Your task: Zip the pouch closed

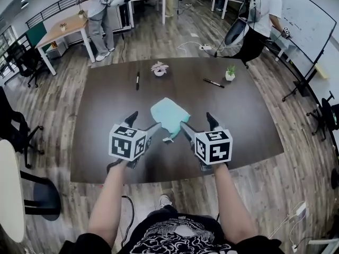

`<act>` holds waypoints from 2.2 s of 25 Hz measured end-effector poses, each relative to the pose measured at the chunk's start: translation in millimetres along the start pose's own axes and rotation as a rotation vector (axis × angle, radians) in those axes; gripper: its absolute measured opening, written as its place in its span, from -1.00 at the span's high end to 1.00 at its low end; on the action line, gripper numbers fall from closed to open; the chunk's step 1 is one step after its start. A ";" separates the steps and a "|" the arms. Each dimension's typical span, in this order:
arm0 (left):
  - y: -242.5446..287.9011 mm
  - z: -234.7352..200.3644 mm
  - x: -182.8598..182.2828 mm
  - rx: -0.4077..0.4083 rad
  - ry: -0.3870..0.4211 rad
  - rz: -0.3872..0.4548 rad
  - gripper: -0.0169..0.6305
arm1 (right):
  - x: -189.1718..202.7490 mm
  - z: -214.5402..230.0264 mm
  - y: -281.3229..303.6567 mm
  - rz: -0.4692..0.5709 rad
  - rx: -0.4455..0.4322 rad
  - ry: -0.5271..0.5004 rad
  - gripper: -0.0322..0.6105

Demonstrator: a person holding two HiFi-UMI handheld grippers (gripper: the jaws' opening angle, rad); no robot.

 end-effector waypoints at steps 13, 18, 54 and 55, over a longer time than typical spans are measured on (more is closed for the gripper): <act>56.0 20.2 46.1 0.202 0.104 -0.098 -0.34 | 52.7 3.8 33.0 -0.094 0.027 0.054 -0.29; 71.3 31.5 69.0 0.267 0.124 -0.136 -0.34 | 65.2 7.1 42.5 -0.109 0.044 0.072 -0.20; 118.8 60.0 146.8 0.481 0.272 -0.289 0.46 | 114.7 14.8 57.8 -0.180 0.106 0.164 -0.11; 119.2 59.3 146.3 0.481 0.275 -0.289 0.49 | 114.9 15.0 58.0 -0.181 0.107 0.166 -0.11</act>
Point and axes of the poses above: the fingertips, and each gripper's own axes: y forward along the fingers, z to its right, x out of its underside, the point moved 2 cm from there along -y, backward along the fingers, and after that the axes turned 8 degrees about y, right-handed, at the moved point
